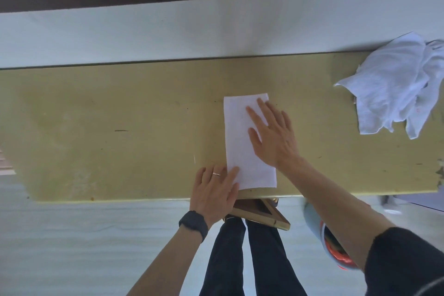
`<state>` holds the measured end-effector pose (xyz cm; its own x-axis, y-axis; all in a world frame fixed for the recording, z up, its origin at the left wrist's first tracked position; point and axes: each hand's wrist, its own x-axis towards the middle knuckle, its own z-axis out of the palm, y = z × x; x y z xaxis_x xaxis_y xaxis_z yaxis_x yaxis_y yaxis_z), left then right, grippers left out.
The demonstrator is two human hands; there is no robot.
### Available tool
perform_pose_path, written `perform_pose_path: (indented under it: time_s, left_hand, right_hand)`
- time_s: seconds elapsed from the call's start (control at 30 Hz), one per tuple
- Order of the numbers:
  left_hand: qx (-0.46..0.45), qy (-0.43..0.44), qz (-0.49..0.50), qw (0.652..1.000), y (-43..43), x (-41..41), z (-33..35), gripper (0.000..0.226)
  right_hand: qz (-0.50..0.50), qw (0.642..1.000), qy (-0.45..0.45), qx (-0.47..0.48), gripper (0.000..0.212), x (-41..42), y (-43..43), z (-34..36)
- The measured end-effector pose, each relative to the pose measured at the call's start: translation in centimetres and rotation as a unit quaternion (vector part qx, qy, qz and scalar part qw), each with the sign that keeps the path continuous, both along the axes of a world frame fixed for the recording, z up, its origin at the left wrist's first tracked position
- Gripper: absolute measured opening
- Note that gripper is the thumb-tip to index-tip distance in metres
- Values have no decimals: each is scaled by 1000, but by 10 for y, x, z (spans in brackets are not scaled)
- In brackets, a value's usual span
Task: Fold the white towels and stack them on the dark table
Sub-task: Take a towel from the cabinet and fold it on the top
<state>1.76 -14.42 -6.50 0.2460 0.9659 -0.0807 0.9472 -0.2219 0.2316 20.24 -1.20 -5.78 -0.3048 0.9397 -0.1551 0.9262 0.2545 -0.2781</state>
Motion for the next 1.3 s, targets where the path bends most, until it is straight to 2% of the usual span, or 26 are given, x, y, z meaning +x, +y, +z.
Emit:
perform_pose_path:
  time_s: [0.1,0.17,0.23,0.33,0.4,0.43,0.5,0.57,0.6,0.67,0.77,0.87,0.97,1.07,1.13,1.3]
  left_hand:
    - [23,-25,-97,995,-1,-8,-10,42]
    - [22,-18,-166,986,-1,-11,-16,45]
    - [18,-2,-192,981,-1,-14,-22,48]
    - [45,10,-202,978,-3,-13,-25,33]
    - [66,-1,-216,974,-9,-12,-23,16]
    - [69,-8,-220,973,-11,-12,-21,15]
    - [74,-7,-224,972,-13,-13,-14,40]
    - [68,-12,-239,969,-11,-13,-9,53]
    - [70,-11,-246,967,-10,-13,-6,54]
    - [63,-31,-258,964,-7,-15,-6,42]
    - [11,-109,-203,973,-2,-21,-4,38]
    - [-57,-168,-75,981,24,-14,32,22]
    - [-207,-217,97,949,63,-10,66,24]
    - [-217,-298,191,910,100,-13,68,17]
    - [-225,-310,222,897,123,-12,59,20]
    - [-233,-308,271,882,159,-2,36,28]
  right_hand:
    - [-11,995,77,63,52,31,-58,-1]
    - [28,994,86,64,54,49,-96,-8]
    - [73,992,89,56,55,63,-124,-17]
    - [136,984,84,80,42,75,-141,-32]
    - [142,979,96,107,31,77,-142,-37]
    - [136,978,105,118,26,77,-142,-37]
    - [128,975,120,135,21,76,-143,-36]
    - [128,972,134,142,18,77,-144,-35]
    - [127,971,143,141,17,77,-144,-34]
    - [119,972,157,125,14,78,-145,-31]
    - [64,977,190,70,15,75,-141,-19]
    - [-22,966,258,3,14,68,-119,7]
    - [-148,937,304,-89,11,61,-77,36]
    - [-224,902,327,-171,10,51,-30,43]
    - [-270,883,338,-182,10,44,-3,39]
    - [-348,863,306,-202,17,27,32,20]
